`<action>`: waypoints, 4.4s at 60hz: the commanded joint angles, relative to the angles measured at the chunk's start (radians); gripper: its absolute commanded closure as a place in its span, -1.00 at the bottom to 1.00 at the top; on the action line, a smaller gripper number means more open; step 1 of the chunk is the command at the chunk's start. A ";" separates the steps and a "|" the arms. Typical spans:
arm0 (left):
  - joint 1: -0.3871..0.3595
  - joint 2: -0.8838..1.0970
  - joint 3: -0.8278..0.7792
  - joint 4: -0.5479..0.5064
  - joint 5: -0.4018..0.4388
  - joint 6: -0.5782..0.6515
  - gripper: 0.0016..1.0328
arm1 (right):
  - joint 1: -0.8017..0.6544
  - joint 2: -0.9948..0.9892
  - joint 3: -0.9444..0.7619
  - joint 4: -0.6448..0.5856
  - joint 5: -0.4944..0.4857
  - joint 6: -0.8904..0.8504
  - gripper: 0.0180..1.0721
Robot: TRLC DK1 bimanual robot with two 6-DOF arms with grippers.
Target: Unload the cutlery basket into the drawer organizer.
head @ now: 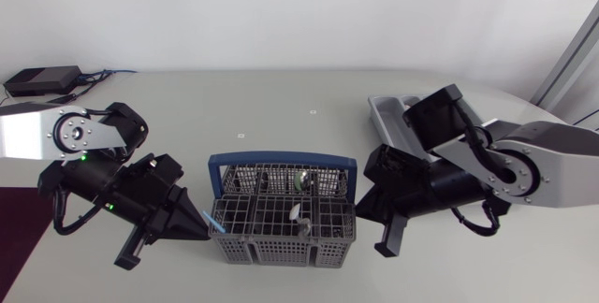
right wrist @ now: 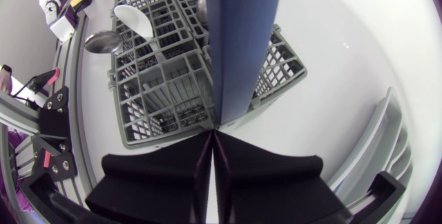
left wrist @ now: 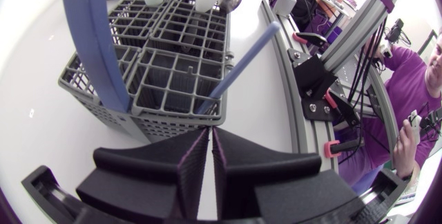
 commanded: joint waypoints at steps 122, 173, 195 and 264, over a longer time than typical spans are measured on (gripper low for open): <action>0.024 -0.299 -0.019 0.203 0.023 -0.209 -0.45 | -0.092 -0.340 -0.134 0.018 0.066 -0.019 -0.86; -0.069 -0.240 -0.071 0.355 -0.140 -0.281 0.70 | 0.150 -0.234 0.001 0.026 0.069 0.094 -0.86; -0.066 -0.248 -0.031 0.336 -0.163 -0.309 0.84 | 0.209 -0.175 0.044 0.032 0.103 0.110 -0.86; -0.008 -0.483 0.355 -0.049 -0.080 -0.323 0.85 | 0.298 -0.192 0.153 0.018 0.127 0.119 -0.86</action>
